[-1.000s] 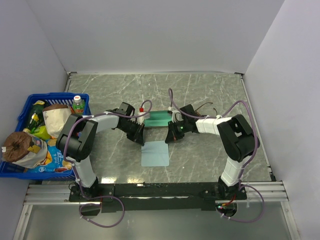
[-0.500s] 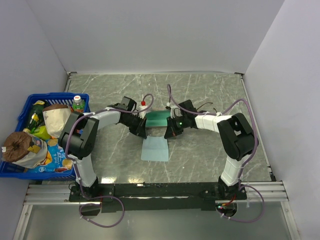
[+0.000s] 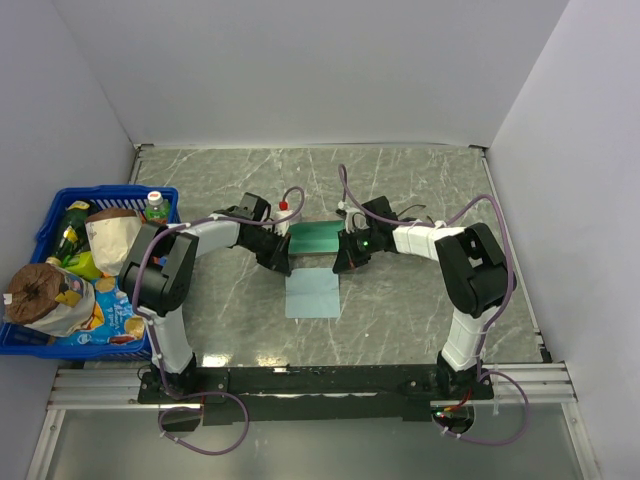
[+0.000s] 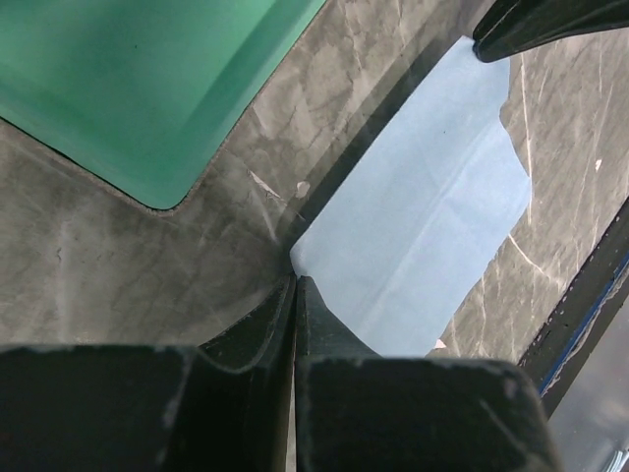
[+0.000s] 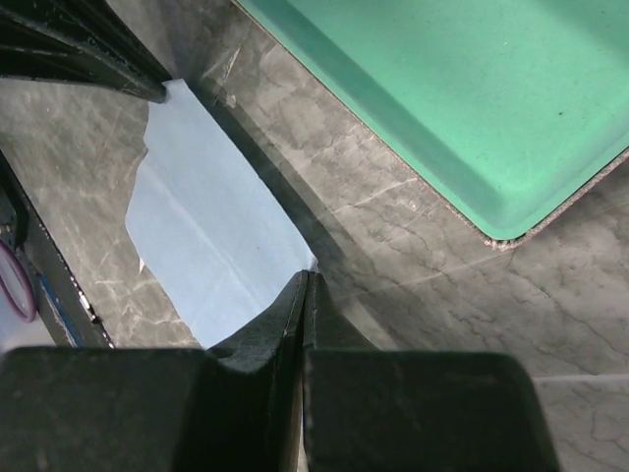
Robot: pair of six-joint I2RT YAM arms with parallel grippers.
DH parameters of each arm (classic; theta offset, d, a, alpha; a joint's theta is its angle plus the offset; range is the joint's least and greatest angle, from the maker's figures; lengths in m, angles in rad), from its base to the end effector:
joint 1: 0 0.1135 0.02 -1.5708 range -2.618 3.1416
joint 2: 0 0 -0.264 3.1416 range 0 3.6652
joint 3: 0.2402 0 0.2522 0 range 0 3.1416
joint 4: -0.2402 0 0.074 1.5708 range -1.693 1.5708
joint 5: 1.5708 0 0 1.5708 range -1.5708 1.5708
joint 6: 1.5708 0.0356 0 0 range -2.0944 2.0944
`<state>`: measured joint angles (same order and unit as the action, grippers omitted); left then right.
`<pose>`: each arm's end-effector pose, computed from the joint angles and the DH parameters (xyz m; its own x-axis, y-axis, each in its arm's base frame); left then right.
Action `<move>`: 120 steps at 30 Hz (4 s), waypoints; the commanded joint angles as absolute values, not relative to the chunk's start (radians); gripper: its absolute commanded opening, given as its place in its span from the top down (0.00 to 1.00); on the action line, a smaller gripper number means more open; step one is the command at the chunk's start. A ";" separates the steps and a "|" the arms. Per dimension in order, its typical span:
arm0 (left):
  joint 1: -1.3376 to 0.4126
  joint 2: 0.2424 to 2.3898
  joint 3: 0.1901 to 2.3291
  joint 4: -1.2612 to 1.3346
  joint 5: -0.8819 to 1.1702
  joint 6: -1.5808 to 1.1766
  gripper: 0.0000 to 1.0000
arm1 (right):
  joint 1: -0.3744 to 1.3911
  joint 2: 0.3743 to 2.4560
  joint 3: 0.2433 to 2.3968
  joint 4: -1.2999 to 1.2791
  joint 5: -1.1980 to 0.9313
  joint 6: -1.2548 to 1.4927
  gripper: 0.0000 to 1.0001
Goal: Organize the sunglasses
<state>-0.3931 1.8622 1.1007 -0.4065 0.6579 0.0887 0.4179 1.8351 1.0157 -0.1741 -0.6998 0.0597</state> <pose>0.3192 -0.1559 0.1468 -0.8000 0.4076 -0.4403 0.5977 0.6054 -0.5256 0.3154 0.1651 0.1455 -0.8022 -0.3063 -0.5126 -0.5849 0.5758 0.5713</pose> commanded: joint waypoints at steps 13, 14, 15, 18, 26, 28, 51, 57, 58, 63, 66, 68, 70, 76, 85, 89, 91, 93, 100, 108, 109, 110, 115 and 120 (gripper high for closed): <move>-0.390 1.855 1.134 -0.423 0.776 0.138 0.92 | 0.413 1.822 1.034 -0.175 -0.796 0.026 1.00; -0.390 1.853 1.131 -0.429 0.776 0.143 0.92 | 0.413 1.821 1.032 -0.176 -0.796 0.025 1.00; -0.390 1.853 1.131 -0.431 0.778 0.144 0.93 | 0.413 1.821 1.032 -0.179 -0.799 0.022 1.00; -0.390 1.844 1.127 -0.440 0.785 0.153 0.93 | 0.411 1.810 1.028 -0.190 -0.808 0.014 1.00; -0.390 1.830 1.123 -0.468 0.804 0.175 0.93 | 0.413 1.793 1.011 -0.219 -0.830 -0.020 1.00; -0.390 1.830 1.120 -0.479 0.810 0.181 0.93 | 0.413 1.784 1.005 -0.225 -0.836 -0.031 1.00; -0.390 1.816 1.103 -0.555 0.876 0.241 0.92 | 0.416 1.743 0.956 -0.252 -0.853 -0.048 1.00; -0.390 1.816 1.098 -0.564 0.882 0.250 0.92 | 0.426 1.729 0.936 -0.244 -0.845 -0.037 1.00; -0.390 1.818 1.098 -0.569 0.887 0.253 0.92 | 0.426 1.727 0.934 -0.245 -0.845 -0.035 1.00; -0.391 1.809 1.091 -0.581 0.893 0.261 0.92 | 0.430 1.710 0.920 -0.233 -0.842 -0.018 1.00; -0.394 1.799 1.085 -0.581 0.893 0.256 0.92 | 0.437 1.700 0.914 -0.219 -0.842 -0.003 1.00; -0.399 1.795 1.085 -0.581 0.893 0.253 0.92 | 0.440 1.697 0.913 -0.216 -0.844 -0.003 1.00; -0.402 1.789 1.083 -0.580 0.891 0.245 0.92 | 0.449 1.697 0.913 -0.218 -0.842 -0.005 1.00; -0.417 1.776 1.081 -0.578 0.888 0.236 0.92 | 0.466 1.684 0.904 -0.212 -0.842 0.026 1.00; -0.433 1.767 1.069 -0.583 0.881 0.233 0.92 | 0.474 1.672 0.896 -0.215 -0.839 0.029 1.00; -0.436 1.764 1.065 -0.584 0.880 0.235 0.92 | 0.477 1.669 0.894 -0.218 -0.838 0.026 1.00; -0.440 1.764 1.065 -0.587 0.881 0.238 0.92 | 0.480 1.672 0.894 -0.221 -0.839 0.023 1.00; -0.440 1.766 1.065 -0.592 0.881 0.239 0.92 | 0.489 1.675 0.893 -0.225 -0.841 0.020 1.00; -0.446 1.763 1.057 -0.595 0.884 0.242 0.92 | 0.497 1.674 0.885 -0.229 -0.844 0.020 1.00; -0.453 1.763 1.046 -0.598 0.885 0.245 0.92 | 0.515 1.667 0.876 -0.236 -0.847 0.012 1.00; -0.453 1.763 1.046 -0.597 0.885 0.244 0.92 | 0.518 1.666 0.876 -0.236 -0.847 0.011 1.00; -0.453 1.761 1.045 -0.597 0.885 0.245 0.92 | 0.520 1.666 0.876 -0.239 -0.848 0.009 1.00; -0.454 1.758 1.039 -0.601 0.885 0.252 0.92 | 0.526 1.660 0.871 -0.250 -0.850 0.006 1.00; -0.457 1.761 1.038 -0.606 0.888 0.255 0.92 | 0.528 1.655 0.874 -0.258 -0.848 -0.023 1.00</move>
<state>-0.4496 1.8011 1.0470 -0.5961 0.8513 0.2253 0.5194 1.7115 0.8764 -0.2485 -0.8314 0.0139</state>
